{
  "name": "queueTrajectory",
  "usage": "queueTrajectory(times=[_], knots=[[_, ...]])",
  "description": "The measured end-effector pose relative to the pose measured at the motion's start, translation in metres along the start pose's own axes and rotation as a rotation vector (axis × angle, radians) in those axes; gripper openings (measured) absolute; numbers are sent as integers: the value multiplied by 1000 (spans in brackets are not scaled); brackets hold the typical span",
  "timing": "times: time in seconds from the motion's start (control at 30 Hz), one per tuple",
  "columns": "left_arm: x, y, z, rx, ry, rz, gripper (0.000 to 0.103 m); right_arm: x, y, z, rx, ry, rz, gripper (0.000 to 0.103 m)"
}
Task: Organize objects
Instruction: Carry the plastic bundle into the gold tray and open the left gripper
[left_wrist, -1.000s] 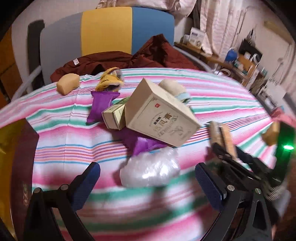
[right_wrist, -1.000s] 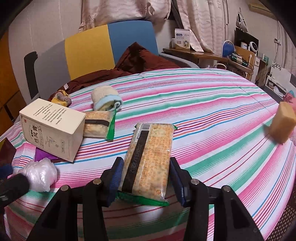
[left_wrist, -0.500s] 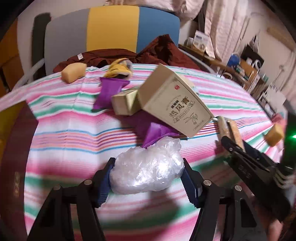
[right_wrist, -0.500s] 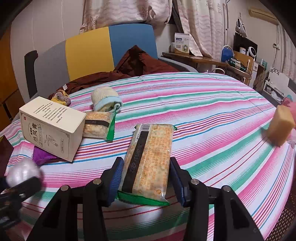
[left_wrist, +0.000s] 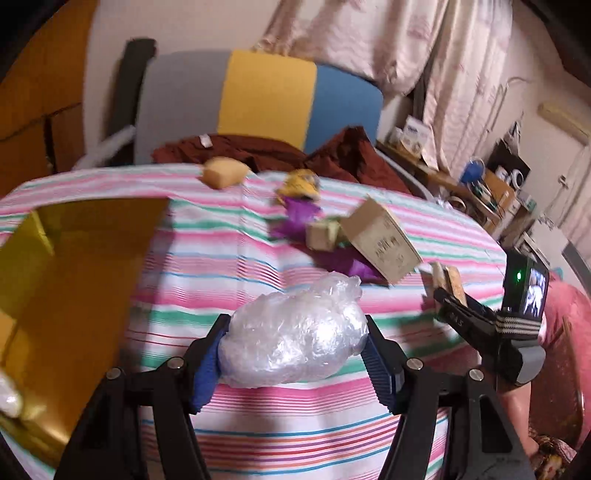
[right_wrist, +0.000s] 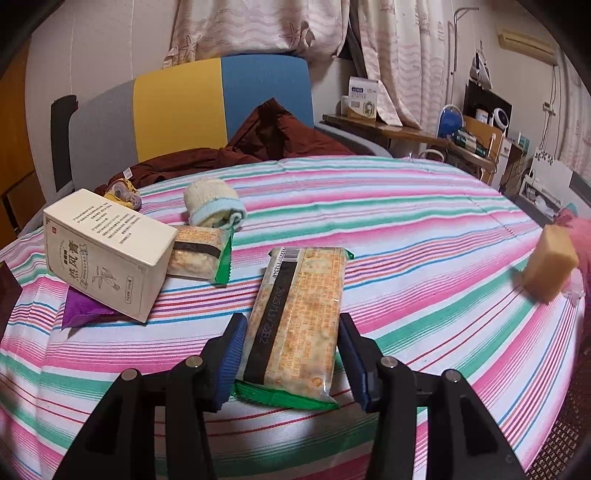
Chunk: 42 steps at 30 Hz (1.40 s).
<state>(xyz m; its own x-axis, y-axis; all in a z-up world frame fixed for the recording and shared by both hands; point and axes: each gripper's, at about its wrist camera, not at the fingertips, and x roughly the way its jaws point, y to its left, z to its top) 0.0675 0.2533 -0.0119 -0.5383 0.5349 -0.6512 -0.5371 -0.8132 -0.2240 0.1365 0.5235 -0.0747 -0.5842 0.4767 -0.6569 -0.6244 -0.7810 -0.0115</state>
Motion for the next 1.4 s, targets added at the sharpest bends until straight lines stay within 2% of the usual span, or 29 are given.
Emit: queueTrajectory(times=[0.17, 0.3, 0.53, 0.8, 0.9, 1.0, 1.07, 1.1, 1.2, 1.4], knots=[[-31, 36, 8, -43, -67, 93, 69, -14, 11, -2, -55, -80, -7, 50], [-43, 75, 11, -108, -77, 145, 69, -24, 20, -3, -100, -132, -6, 50], [-29, 148, 1, -237, 57, 240, 69, -24, 27, -2, -135, -145, -19, 50], [-18, 188, -7, -325, 133, 291, 70, -20, 29, -1, -150, -131, -26, 50], [-16, 199, -6, -345, 161, 312, 73, -20, 30, -2, -157, -131, -28, 50], [-21, 205, -5, -359, 150, 332, 84, -21, 31, -2, -164, -130, -32, 50], [-27, 208, -6, -367, 138, 362, 99, -21, 32, -3, -168, -132, -34, 50], [-31, 208, -7, -375, 131, 368, 101, -21, 33, -3, -170, -135, -36, 50], [-45, 210, -11, -398, 77, 353, 102, -23, 34, -4, -172, -141, -40, 50], [-63, 204, -22, -354, -6, 378, 103, -28, 37, -6, -194, -167, -51, 50]])
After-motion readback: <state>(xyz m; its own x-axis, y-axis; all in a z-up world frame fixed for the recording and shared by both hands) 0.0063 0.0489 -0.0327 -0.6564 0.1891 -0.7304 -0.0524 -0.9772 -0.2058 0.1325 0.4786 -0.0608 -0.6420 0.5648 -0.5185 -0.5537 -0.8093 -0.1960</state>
